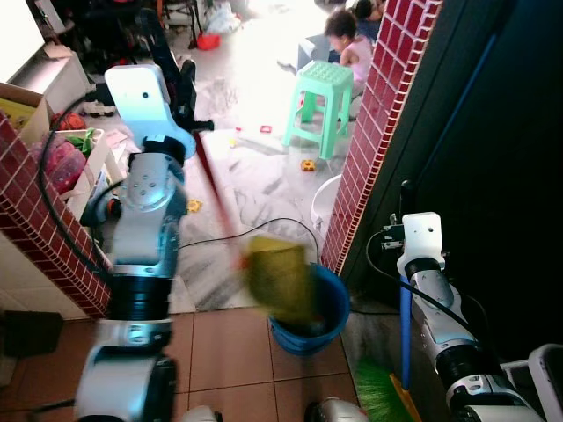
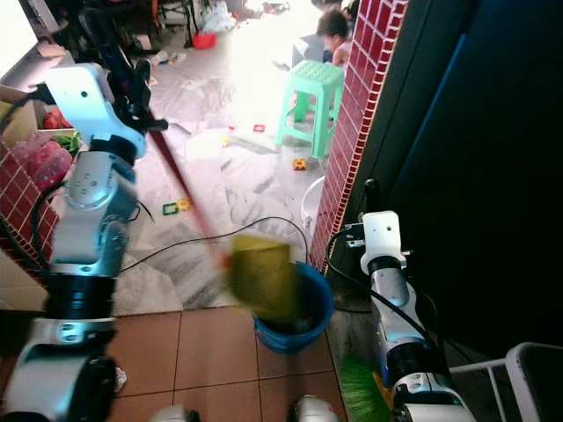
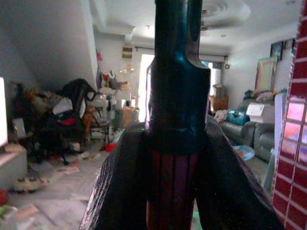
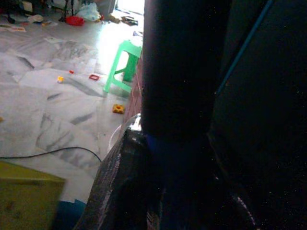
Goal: Sweep floor
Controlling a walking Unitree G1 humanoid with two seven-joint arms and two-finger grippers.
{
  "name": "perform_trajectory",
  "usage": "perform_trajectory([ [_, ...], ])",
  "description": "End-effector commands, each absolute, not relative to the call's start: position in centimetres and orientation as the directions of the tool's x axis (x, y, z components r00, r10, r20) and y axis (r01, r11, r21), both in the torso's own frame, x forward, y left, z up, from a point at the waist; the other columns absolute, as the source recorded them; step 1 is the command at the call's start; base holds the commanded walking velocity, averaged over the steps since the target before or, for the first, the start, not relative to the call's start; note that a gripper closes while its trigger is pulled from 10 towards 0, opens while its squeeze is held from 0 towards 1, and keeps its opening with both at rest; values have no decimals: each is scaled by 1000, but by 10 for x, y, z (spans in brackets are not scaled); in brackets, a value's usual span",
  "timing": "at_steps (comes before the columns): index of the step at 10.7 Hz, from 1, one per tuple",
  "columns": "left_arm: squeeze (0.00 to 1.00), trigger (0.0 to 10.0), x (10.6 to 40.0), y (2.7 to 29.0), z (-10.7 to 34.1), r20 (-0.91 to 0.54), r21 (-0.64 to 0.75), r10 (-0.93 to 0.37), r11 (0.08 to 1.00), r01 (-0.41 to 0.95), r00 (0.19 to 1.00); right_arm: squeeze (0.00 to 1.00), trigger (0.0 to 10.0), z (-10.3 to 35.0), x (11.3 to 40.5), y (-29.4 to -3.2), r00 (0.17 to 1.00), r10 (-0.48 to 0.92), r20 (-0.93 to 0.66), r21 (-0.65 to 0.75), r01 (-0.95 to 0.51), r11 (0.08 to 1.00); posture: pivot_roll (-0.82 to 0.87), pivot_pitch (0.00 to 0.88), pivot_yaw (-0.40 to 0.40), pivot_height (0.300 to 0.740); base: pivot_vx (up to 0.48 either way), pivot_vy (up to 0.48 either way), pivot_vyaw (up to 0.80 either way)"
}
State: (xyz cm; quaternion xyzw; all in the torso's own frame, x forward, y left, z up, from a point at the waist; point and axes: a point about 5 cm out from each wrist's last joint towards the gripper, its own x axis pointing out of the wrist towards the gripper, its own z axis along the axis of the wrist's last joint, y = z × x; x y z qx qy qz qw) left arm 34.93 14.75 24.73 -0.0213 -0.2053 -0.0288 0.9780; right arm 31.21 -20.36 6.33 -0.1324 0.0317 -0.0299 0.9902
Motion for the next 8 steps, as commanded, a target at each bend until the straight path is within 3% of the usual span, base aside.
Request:
perform_trajectory([
  [1, 0, 10000, 343, 143, 270, 507, -28, -66, 995, 93, 860, 0, 10000, 70, 316, -206, 998, -59, -31, -287, 48, 957, -74, 0, -14, 740, 0, 0, 0],
  [3, 0, 10000, 338, 149, 288, 573, -7, -53, 998, 69, 818, 0, 10000, 69, 317, -204, 998, -54, -35, -289, 42, 956, -70, 0, -19, 740, 0, 0, 0],
  [6, 0, 10000, 337, 187, 306, 627, -1, 189, 970, -242, 756, 0, 10000, 69, 318, -202, 998, -46, -38, -287, 33, 957, -63, 0, -23, 740, 0, 0, 0],
  [8, 0, 10000, 328, 204, 313, 690, 89, 236, 911, -404, 684, 0, 10000, 69, 319, -201, 998, -41, -41, -284, 28, 958, -57, 0, -27, 740, 0, 0, 0],
])
